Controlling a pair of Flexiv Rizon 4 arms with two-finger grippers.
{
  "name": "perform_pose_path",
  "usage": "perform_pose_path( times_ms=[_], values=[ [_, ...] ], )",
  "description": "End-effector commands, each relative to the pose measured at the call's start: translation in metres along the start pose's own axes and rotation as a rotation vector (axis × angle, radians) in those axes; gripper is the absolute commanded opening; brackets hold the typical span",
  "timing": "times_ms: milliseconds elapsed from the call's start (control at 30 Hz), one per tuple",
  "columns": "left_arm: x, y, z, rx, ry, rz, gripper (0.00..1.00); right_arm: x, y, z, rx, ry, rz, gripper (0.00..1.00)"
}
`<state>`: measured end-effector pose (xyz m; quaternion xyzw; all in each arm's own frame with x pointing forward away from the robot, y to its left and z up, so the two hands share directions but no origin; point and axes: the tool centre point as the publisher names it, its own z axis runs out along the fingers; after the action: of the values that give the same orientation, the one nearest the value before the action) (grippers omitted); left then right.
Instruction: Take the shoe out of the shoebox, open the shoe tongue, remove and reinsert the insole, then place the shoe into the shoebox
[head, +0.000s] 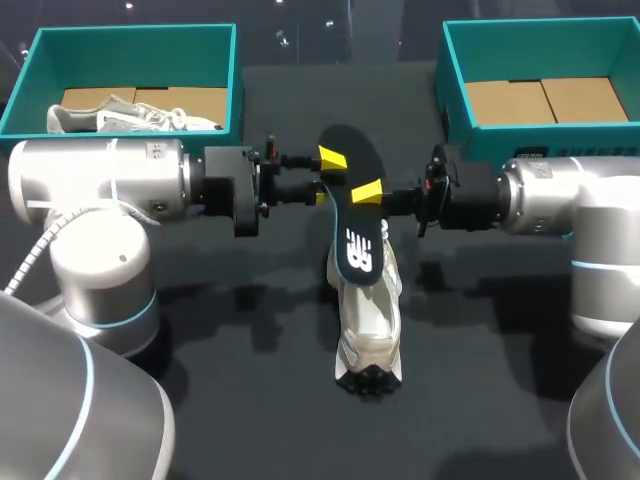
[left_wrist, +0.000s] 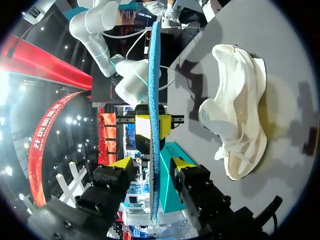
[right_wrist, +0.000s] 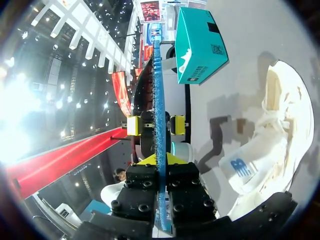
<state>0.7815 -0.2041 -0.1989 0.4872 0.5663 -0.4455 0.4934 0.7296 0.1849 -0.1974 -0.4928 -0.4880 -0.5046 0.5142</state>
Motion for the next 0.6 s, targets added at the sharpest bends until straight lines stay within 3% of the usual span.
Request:
perform_pose_path(
  times_ms=[33, 333, 600],
  values=[
    [0.0013, -0.0014, 0.0066, -0.012, -0.004, 0.005, 0.42, -0.0006, -0.0004, 0.0052, -0.005, -0.003, 0.000, 0.00],
    [0.0052, 0.0001, 0.0119, -0.038, -0.004, 0.013, 0.35, -0.0012, -0.0017, 0.0081, -0.008, 0.015, -0.004, 0.00],
    [0.0066, -0.0017, 0.0144, -0.045, -0.009, 0.014, 0.33, -0.0013, -0.0010, 0.0102, -0.012, 0.018, -0.003, 0.00]
  ],
)
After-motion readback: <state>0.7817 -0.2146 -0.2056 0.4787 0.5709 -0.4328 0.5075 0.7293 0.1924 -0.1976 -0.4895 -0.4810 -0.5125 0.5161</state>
